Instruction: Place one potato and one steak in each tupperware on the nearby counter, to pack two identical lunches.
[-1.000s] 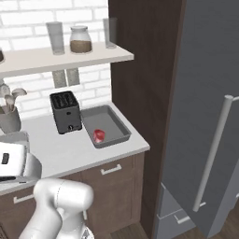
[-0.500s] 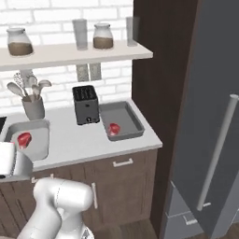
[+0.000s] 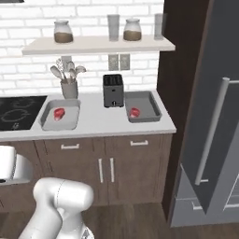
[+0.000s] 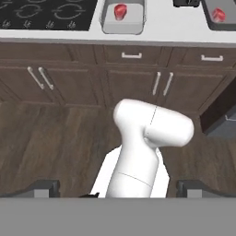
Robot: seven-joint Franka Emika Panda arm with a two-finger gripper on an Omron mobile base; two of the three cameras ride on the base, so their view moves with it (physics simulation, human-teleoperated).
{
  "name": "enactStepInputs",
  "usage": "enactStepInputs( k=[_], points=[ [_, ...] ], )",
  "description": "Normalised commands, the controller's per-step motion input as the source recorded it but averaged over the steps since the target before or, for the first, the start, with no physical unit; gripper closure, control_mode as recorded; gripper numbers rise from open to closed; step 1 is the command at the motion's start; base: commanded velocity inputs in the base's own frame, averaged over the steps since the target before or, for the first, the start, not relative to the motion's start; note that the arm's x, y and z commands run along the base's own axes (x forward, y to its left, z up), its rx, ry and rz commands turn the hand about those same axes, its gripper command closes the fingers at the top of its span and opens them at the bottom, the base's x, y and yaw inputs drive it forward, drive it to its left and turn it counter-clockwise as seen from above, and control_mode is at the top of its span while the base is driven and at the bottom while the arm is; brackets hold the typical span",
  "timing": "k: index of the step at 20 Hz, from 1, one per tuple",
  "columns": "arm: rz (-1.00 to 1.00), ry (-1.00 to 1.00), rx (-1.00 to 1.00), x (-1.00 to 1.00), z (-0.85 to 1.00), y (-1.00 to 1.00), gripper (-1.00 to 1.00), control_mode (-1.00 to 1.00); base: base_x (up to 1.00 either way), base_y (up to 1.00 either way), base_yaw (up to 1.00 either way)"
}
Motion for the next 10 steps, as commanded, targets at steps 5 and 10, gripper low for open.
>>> enactStepInputs(
  k=[5,10],
  points=[
    [0.00,0.00,0.00,0.00,0.00,0.00,-1.00,1.00,-0.30,0.01,0.47],
    [0.00,0.00,0.00,0.00,0.00,0.00,-1.00,1.00,-0.31,0.00,0.46]
  ],
)
